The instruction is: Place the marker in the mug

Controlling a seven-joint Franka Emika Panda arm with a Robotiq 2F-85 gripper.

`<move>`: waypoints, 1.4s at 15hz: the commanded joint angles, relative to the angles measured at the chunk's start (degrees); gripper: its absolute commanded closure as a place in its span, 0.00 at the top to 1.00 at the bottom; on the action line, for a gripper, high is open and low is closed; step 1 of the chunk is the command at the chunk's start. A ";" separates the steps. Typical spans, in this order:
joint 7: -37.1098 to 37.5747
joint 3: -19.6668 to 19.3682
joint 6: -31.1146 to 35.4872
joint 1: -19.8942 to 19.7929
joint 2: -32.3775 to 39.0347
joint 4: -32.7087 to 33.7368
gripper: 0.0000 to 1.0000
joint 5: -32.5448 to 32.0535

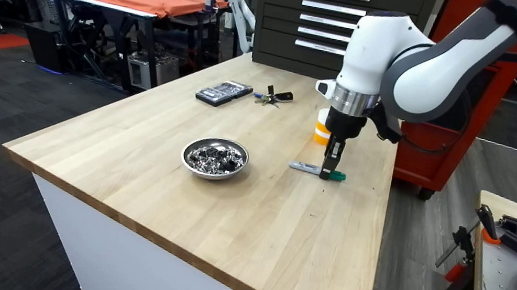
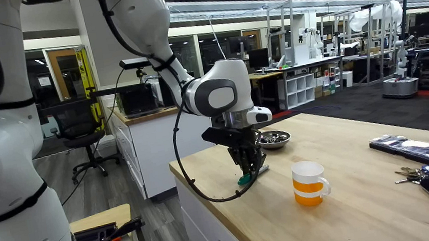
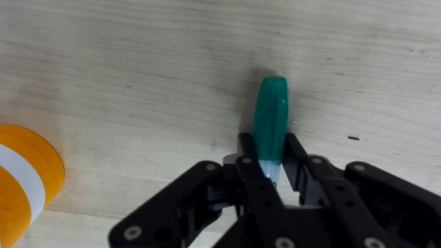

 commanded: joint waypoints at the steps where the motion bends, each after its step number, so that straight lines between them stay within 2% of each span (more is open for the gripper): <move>1: 1.24 0.22 -6.84 0.15 -4.36 -0.35 0.06 -0.43; 12: 2.85 -0.38 -29.40 -0.12 -14.70 5.15 0.06 -5.63; 21: 2.76 -2.64 -41.89 -2.40 -15.11 13.07 0.06 -10.91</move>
